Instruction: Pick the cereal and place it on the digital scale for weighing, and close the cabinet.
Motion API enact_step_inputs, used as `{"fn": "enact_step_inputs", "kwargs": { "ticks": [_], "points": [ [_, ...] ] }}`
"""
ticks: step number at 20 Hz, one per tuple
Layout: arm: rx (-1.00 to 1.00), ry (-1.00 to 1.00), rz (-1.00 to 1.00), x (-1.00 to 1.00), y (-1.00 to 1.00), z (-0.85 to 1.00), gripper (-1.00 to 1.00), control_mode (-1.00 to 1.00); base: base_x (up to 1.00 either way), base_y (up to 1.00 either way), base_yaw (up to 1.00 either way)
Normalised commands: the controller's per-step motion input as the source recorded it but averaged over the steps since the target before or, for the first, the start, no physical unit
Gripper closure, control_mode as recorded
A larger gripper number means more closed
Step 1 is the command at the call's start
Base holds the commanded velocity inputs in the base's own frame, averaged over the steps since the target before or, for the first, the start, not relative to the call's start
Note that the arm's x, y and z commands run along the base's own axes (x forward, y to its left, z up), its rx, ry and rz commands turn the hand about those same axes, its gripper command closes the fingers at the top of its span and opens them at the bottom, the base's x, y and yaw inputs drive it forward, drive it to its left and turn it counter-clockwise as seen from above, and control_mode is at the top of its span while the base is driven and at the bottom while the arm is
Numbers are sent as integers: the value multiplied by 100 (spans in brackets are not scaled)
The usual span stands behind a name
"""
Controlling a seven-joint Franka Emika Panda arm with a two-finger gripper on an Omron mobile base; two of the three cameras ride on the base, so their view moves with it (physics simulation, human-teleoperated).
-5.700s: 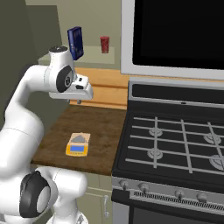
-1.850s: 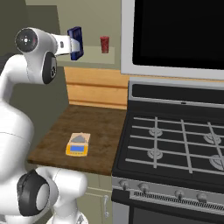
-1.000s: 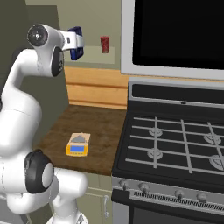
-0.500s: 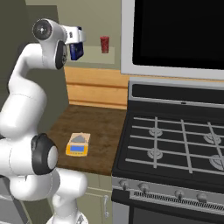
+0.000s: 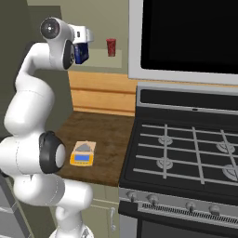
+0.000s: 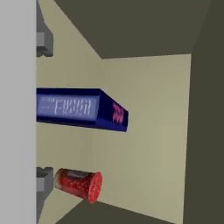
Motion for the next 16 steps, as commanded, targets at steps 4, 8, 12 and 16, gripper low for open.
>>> {"fn": "enact_step_inputs", "kwargs": {
  "ticks": [4, 8, 12, 16],
  "points": [
    [0, 0, 0, 21, 4, 1, -100, -100, 0, 0, 0],
    [0, 0, 0, 38, 7, 0, -100, -100, 0, 0, 0],
    [0, 0, 0, 39, 3, 0, -100, -100, 0, 0, 0],
    [0, -1, 0, 32, 6, -1, 100, -100, 0, 0, 0]
  ]
}}
